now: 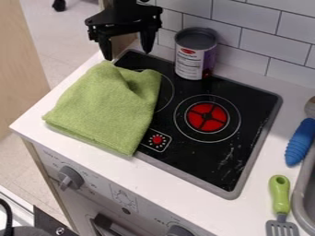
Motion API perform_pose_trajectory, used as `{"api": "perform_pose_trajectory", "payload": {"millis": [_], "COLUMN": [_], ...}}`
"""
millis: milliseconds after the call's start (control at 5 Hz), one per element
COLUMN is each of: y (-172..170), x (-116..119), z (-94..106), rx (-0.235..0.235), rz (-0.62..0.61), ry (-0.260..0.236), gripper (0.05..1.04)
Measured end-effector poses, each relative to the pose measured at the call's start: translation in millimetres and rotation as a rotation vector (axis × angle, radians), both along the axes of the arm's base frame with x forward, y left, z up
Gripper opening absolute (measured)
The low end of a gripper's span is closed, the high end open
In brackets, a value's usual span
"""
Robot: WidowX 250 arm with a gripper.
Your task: Moved the can to the upper right corner of the right burner.
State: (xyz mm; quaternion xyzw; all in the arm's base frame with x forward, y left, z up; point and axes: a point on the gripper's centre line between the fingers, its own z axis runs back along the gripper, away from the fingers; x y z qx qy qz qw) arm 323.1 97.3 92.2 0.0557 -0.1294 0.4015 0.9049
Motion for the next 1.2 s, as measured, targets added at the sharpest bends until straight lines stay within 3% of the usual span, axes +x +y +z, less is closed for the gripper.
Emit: {"api": "perform_pose_trajectory", "payload": {"millis": [200, 400, 600, 800, 1000, 1200], "y": [-1, 0, 1, 3, -1, -12], "x": [-3, 16, 28, 33, 41, 56], "z": [-9.9, -17.8, -14.3, -10.2, -15.2, -18.5], "rx": [-0.009, -0.012, -0.028, 0.027, 0.077, 0.096], "rz": [0.015, 0.208, 0.307, 0.432, 0.515, 0.546], "ry": [0.033, 0.029, -0.022, -0.092, -0.109, -0.114], "gripper": [0.997, 0.997, 0.997, 0.997, 0.997, 0.997]}}
